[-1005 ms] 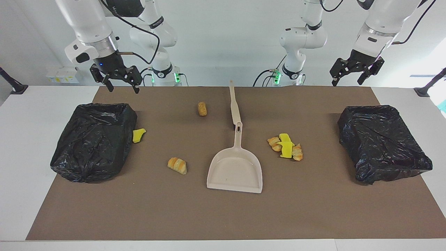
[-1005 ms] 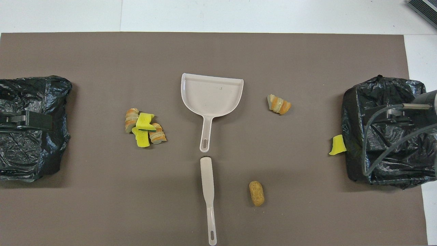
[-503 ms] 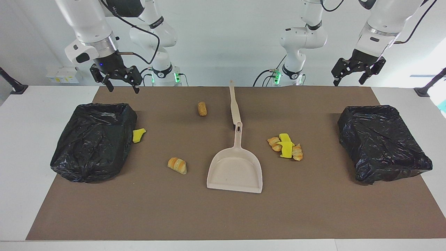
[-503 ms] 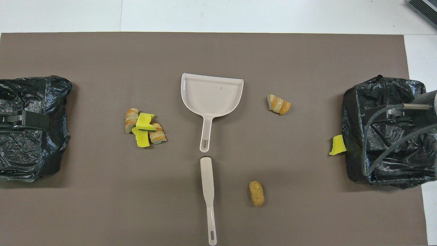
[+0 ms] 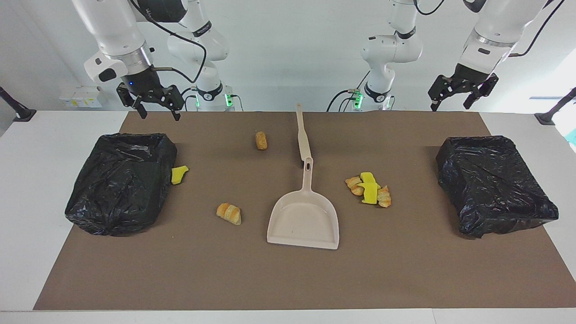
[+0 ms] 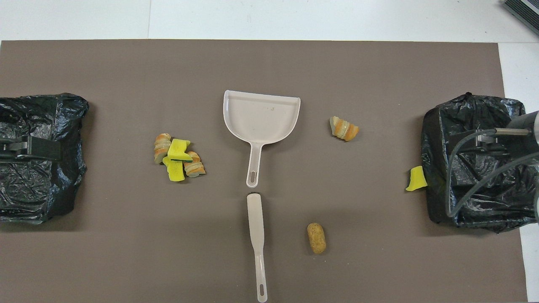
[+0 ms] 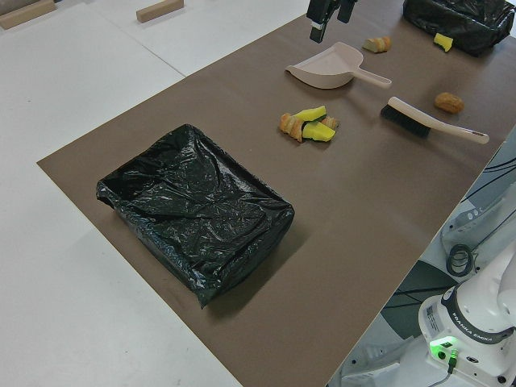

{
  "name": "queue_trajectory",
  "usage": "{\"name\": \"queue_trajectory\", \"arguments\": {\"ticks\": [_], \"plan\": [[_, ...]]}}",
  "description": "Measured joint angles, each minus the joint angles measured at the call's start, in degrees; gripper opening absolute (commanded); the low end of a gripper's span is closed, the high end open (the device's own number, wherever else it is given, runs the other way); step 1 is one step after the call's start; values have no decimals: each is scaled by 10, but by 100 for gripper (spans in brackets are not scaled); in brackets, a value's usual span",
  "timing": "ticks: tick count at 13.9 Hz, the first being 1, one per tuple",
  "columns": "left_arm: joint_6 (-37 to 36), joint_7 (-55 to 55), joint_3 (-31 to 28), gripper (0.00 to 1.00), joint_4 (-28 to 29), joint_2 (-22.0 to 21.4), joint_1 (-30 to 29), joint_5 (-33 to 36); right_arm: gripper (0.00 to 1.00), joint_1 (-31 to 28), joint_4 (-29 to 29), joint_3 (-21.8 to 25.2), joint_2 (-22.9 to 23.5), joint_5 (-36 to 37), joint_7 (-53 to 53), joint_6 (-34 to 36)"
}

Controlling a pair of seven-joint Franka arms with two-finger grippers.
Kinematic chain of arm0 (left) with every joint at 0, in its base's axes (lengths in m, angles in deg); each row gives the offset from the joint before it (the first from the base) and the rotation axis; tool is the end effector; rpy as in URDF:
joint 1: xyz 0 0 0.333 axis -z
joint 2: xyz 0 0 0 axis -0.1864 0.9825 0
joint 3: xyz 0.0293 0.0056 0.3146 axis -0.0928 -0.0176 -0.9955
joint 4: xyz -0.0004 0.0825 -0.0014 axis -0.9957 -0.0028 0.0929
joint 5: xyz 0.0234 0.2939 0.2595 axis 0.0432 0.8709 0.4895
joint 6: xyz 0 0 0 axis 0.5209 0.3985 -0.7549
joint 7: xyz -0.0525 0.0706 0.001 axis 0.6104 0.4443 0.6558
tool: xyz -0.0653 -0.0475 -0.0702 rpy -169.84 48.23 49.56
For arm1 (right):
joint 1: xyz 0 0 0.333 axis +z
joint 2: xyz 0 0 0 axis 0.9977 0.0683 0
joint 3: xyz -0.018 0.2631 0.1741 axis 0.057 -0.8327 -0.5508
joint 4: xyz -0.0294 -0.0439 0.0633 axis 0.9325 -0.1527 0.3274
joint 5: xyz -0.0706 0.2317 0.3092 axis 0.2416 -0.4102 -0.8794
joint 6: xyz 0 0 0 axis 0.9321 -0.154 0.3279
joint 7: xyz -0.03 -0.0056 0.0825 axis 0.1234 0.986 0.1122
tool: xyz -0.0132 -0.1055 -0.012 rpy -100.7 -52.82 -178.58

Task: Sweep and dump trash in bin

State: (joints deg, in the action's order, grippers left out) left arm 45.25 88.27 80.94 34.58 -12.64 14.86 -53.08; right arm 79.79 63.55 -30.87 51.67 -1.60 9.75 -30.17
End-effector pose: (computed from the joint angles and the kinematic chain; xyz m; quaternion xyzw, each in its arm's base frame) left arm 0.5088 -0.0492 0.6546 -0.9999 -0.0068 -0.0102 0.0073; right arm 0.5298 0.0195 0.6203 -0.9985 0.0547 -0.0024 0.0076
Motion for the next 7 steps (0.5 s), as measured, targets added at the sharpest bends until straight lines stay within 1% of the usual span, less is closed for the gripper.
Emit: {"name": "queue_trajectory", "arguments": {"ticks": [4,7], "plan": [[0,0,0,100,0,0,0,0,100,4,1,-8,3,0,0,0],[0,0,0,100,0,0,0,0,100,24,2,-9,13,0,0,0]]}}
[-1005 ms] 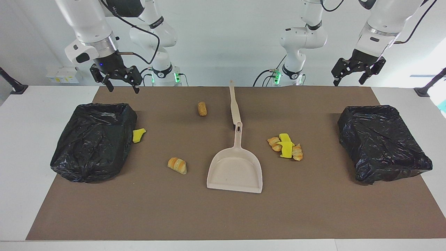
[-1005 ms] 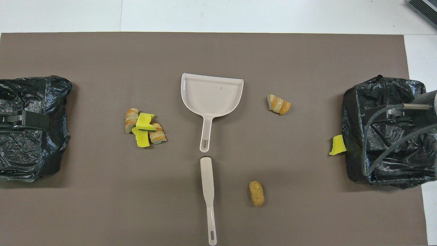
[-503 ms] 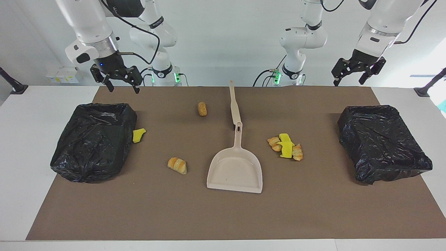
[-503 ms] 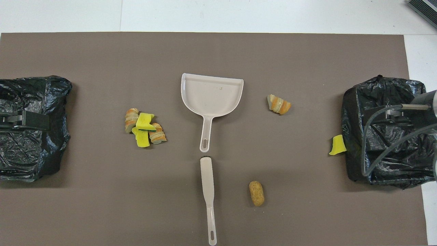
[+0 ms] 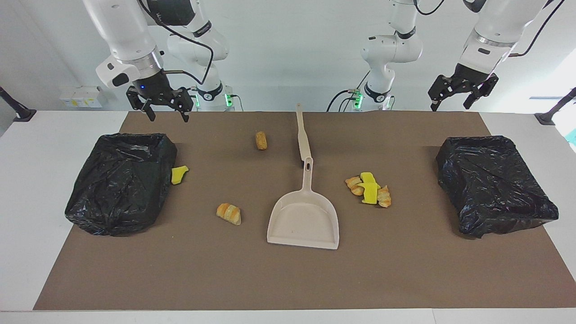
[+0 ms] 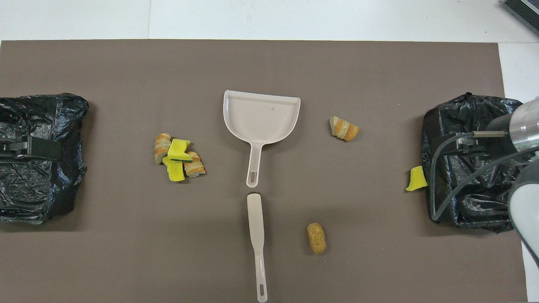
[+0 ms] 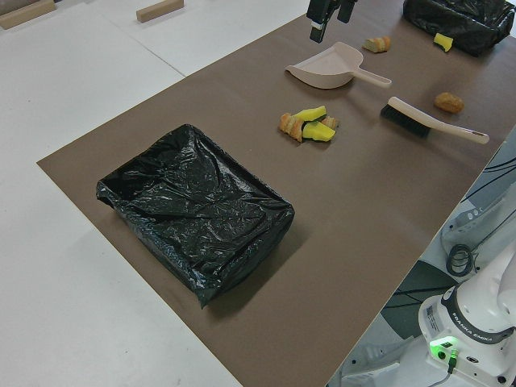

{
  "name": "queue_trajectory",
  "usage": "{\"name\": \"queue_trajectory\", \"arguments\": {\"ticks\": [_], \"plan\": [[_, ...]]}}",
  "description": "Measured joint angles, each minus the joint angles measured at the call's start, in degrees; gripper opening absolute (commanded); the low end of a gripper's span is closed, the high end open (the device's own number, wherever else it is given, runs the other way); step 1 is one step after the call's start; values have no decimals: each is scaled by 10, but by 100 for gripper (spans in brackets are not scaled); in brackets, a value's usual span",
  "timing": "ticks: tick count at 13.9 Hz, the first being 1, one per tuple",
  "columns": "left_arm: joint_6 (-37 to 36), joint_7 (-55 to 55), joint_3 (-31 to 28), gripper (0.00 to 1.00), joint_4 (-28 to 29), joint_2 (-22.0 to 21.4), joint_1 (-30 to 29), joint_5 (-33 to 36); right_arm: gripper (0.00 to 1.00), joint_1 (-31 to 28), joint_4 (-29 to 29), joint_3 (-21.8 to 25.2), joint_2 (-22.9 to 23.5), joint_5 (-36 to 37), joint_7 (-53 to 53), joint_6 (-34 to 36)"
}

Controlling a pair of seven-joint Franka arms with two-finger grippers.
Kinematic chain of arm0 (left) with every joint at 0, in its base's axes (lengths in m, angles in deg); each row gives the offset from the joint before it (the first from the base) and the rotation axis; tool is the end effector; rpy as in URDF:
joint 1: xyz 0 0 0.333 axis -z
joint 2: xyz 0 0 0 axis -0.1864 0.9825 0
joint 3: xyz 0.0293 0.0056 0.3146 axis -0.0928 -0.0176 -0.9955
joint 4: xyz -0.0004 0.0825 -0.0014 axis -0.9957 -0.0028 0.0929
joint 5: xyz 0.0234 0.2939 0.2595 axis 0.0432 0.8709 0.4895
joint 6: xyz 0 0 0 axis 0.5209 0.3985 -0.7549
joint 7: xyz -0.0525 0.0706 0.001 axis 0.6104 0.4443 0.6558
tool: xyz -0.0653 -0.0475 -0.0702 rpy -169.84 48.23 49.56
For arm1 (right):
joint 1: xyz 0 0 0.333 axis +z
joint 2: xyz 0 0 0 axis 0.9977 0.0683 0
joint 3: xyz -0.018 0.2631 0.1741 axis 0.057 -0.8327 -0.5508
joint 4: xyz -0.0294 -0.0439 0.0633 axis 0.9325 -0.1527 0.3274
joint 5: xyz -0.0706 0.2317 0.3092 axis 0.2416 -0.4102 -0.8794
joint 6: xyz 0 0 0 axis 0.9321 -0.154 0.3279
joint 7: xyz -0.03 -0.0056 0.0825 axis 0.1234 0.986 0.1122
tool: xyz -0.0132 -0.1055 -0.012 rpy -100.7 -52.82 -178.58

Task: Sweep and dump trash in bin
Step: 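Reach and grasp the beige dustpan handle with the right gripper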

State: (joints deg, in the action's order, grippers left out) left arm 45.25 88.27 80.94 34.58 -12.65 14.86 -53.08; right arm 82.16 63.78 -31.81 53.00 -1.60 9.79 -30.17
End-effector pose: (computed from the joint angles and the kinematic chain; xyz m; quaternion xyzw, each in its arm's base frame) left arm 0.5088 -0.0492 0.6547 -0.9999 -0.0068 -0.0103 0.0073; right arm 0.5342 0.0500 0.6061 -0.9996 0.0256 0.0114 0.0073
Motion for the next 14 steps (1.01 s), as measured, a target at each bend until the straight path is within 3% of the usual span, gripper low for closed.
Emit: {"name": "queue_trajectory", "arguments": {"ticks": [5,14], "plan": [[0,0,0,100,0,0,0,0,100,60,2,-2,59,0,-37,-31],[0,0,0,100,1,0,0,0,100,193,3,-3,171,-3,-229,-201]]}}
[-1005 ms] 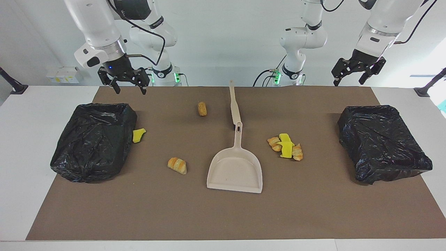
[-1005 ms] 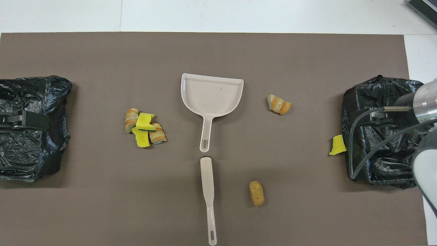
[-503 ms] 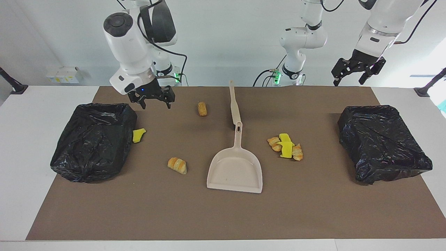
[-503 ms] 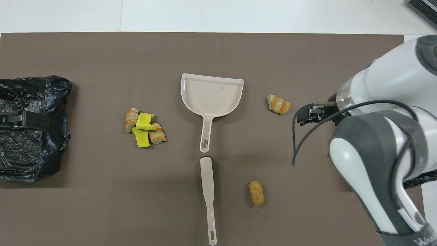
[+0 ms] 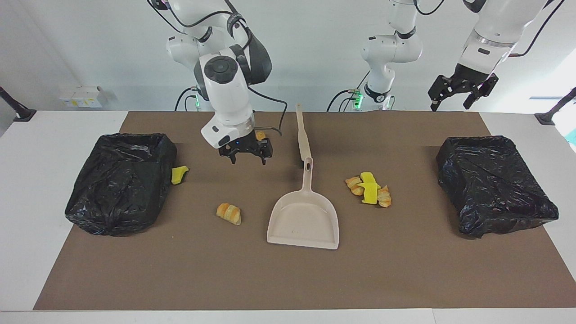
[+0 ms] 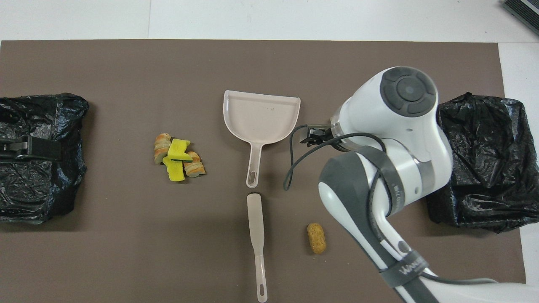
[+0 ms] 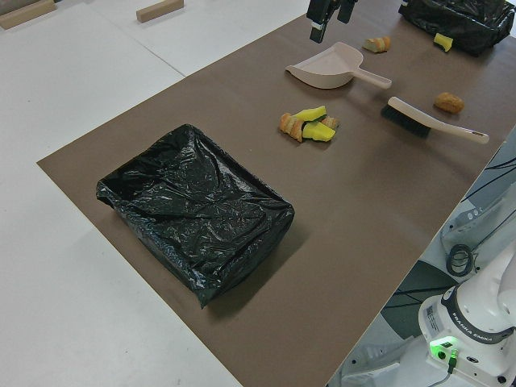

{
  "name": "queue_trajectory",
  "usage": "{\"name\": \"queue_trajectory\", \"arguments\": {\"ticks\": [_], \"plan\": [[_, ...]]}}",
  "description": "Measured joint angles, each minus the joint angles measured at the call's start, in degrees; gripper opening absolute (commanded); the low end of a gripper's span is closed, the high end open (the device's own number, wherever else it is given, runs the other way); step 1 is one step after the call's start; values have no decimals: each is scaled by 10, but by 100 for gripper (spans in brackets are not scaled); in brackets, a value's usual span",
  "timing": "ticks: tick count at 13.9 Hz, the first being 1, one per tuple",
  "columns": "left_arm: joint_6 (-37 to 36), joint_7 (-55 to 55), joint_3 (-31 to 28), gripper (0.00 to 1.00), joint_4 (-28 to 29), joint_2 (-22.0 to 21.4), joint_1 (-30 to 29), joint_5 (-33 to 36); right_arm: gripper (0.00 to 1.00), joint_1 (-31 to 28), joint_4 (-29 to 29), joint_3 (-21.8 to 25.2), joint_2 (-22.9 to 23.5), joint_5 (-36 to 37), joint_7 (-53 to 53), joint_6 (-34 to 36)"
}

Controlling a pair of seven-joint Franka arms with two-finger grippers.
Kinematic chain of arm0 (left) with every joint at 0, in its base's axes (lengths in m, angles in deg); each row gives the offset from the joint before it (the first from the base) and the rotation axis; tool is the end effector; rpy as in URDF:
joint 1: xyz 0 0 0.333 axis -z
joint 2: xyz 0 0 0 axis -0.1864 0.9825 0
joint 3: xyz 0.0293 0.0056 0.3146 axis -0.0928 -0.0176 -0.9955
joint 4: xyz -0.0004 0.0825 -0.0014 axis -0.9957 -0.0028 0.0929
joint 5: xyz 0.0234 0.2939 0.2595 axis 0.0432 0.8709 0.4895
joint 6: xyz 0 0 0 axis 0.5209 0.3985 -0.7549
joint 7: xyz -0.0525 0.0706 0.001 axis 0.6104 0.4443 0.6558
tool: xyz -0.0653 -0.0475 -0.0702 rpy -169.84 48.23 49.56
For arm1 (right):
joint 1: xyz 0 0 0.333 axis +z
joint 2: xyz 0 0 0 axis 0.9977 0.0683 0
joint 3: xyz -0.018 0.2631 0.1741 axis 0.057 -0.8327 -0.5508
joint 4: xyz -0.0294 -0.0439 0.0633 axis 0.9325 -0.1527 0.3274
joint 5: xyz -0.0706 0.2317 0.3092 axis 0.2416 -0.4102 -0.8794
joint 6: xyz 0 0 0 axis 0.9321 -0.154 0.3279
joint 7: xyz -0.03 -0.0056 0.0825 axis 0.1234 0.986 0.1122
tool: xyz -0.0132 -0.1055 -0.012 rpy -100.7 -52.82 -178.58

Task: Sweep and dump trash in bin
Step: 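Reach and grasp the beige dustpan handle with the right gripper, then lift the dustpan with the right gripper while the left gripper reaches forward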

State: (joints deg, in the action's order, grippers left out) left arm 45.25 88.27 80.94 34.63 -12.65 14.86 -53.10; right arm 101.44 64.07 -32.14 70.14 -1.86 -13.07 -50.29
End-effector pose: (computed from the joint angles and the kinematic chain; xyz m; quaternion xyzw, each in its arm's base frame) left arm 0.5087 -0.0493 0.6542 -0.9999 -0.0068 -0.0098 0.0072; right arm 0.5789 0.2567 0.4607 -0.9975 0.0612 0.0021 0.0359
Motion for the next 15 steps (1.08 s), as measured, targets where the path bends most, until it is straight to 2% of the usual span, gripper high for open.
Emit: {"name": "queue_trajectory", "arguments": {"ticks": [4,8,9,11,15], "plan": [[0,0,2,100,7,-2,0,-5,100,55,1,0,42,0,-61,-67],[2,0,12,100,48,-17,3,-30,100,109,1,0,91,8,-141,-129],[5,0,14,100,64,-19,12,-33,97,115,1,1,100,12,-151,-137],[31,2,18,100,103,-25,33,-34,80,120,1,1,109,16,-155,-144],[46,3,19,100,133,-37,44,-34,78,120,3,1,110,28,-155,-144]]}}
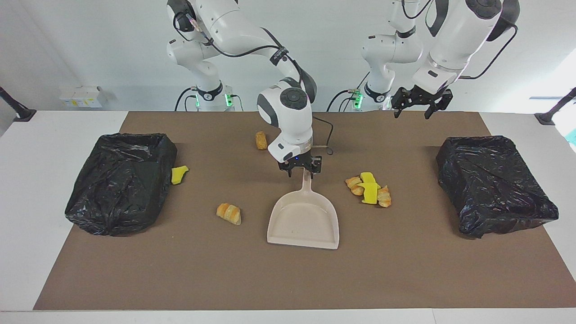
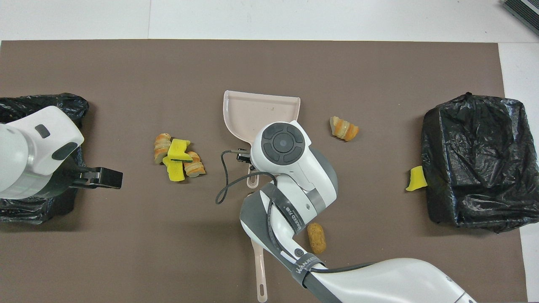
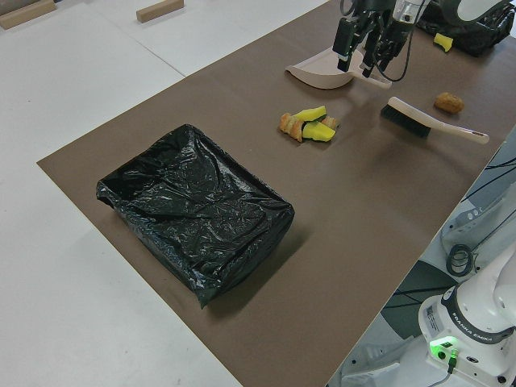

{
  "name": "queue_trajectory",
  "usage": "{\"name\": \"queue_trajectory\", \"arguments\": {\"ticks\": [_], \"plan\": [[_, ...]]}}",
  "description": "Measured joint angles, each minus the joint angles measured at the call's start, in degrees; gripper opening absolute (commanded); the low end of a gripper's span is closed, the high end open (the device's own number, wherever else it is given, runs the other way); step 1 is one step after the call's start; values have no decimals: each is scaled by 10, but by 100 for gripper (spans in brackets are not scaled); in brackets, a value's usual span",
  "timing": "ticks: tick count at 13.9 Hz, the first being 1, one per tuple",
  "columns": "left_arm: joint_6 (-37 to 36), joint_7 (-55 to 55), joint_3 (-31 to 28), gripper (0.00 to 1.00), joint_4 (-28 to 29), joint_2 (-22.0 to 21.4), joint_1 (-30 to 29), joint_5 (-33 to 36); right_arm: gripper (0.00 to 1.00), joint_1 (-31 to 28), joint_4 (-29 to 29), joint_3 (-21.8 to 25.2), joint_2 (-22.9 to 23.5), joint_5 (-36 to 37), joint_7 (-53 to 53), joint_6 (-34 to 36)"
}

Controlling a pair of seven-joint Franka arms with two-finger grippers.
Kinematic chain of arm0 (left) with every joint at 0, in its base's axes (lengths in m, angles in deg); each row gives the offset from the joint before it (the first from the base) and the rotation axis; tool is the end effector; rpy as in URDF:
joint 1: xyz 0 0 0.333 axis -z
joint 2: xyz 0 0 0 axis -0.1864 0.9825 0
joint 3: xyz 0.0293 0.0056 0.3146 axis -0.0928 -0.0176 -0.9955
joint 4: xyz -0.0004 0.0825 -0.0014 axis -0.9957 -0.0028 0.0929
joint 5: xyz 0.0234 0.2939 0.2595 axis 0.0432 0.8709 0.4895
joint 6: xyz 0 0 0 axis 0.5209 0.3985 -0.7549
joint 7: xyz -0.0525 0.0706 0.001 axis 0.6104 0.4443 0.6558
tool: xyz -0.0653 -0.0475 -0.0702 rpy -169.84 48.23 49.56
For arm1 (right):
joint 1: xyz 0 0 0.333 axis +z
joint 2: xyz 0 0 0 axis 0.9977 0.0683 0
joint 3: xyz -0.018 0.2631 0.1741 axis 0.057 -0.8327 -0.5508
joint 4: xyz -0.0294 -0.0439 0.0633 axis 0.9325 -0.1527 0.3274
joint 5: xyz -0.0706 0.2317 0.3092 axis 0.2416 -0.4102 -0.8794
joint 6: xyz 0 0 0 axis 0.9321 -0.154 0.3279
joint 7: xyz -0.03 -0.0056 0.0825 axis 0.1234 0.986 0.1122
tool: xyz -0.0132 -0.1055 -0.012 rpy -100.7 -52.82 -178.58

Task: Sweep and dump trash in bin
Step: 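Lift the dustpan with the right gripper while the left gripper reaches forward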

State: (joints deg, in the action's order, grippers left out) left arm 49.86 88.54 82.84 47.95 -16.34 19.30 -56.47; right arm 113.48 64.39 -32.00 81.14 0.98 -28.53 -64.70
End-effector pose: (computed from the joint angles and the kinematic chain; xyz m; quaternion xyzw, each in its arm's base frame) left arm 0.4805 -0.1086 0.5838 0.9983 -0.0439 -0.0372 0.0114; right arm 0.5486 0.3887 0.3570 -0.9950 0.0872 -0.0164 0.0463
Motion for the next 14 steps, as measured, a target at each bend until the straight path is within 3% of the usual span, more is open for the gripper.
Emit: {"name": "queue_trajectory", "arguments": {"ticks": [7,9,13,14], "plan": [[0,0,1,100,39,-25,7,0,76,0,9,0,-1,42,0,0],[0,0,1,100,40,-26,7,0,54,0,5,0,-1,46,0,0],[0,0,1,100,41,-26,7,0,50,0,10,-1,-1,47,0,0],[0,0,1,100,42,-26,8,0,38,0,11,-1,-1,47,0,0]]}}
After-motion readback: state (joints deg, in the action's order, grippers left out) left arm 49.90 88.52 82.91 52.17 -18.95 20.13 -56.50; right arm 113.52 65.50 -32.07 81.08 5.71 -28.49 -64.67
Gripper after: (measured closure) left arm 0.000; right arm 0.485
